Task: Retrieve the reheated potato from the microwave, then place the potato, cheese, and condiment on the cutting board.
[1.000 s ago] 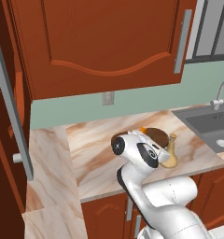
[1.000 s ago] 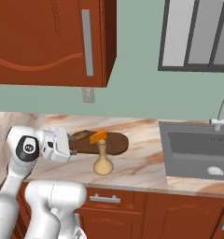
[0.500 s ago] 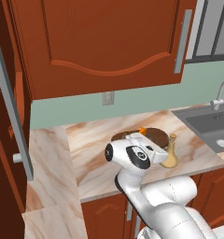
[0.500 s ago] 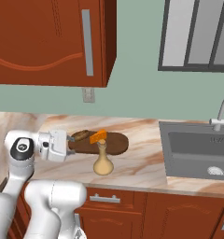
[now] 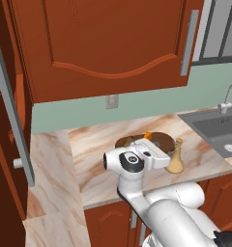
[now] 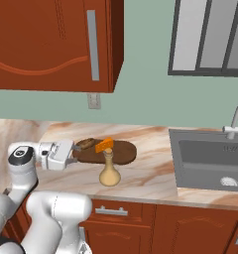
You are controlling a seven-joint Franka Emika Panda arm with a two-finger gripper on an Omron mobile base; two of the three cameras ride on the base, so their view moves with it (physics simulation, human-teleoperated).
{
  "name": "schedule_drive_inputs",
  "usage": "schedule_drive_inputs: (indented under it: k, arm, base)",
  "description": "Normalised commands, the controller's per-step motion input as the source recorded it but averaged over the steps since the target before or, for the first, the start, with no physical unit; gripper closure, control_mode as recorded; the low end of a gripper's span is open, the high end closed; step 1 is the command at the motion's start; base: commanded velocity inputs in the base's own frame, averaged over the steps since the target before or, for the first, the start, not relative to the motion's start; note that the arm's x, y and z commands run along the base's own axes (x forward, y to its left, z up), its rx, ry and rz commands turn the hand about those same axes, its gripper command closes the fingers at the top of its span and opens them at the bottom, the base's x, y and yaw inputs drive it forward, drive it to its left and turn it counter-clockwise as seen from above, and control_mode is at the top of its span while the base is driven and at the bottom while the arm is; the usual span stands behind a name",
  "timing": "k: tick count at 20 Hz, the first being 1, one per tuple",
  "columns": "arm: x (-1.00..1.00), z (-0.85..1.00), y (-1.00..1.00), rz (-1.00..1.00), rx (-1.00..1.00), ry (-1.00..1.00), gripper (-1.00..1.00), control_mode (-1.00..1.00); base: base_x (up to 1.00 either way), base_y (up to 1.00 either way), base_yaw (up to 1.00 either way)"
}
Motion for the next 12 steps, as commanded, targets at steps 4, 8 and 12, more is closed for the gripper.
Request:
schedule_drive_inputs:
  k: [4,8,12]
  arm:
    - [-0.26,0.00,-0.20,-0.09,-0.09,0.04,-1.00,-1.00]
    - [-0.35,0.00,-0.24,-0.05,0.00,0.04,-1.00,-1.00]
    - [-0.30,0.01,-0.29,0.00,0.00,0.05,-1.00,-1.00]
  base:
    - [0.00,0.00,0.00]
    - [0.00,0.00,0.00]
    - [0.00,0.00,0.00]
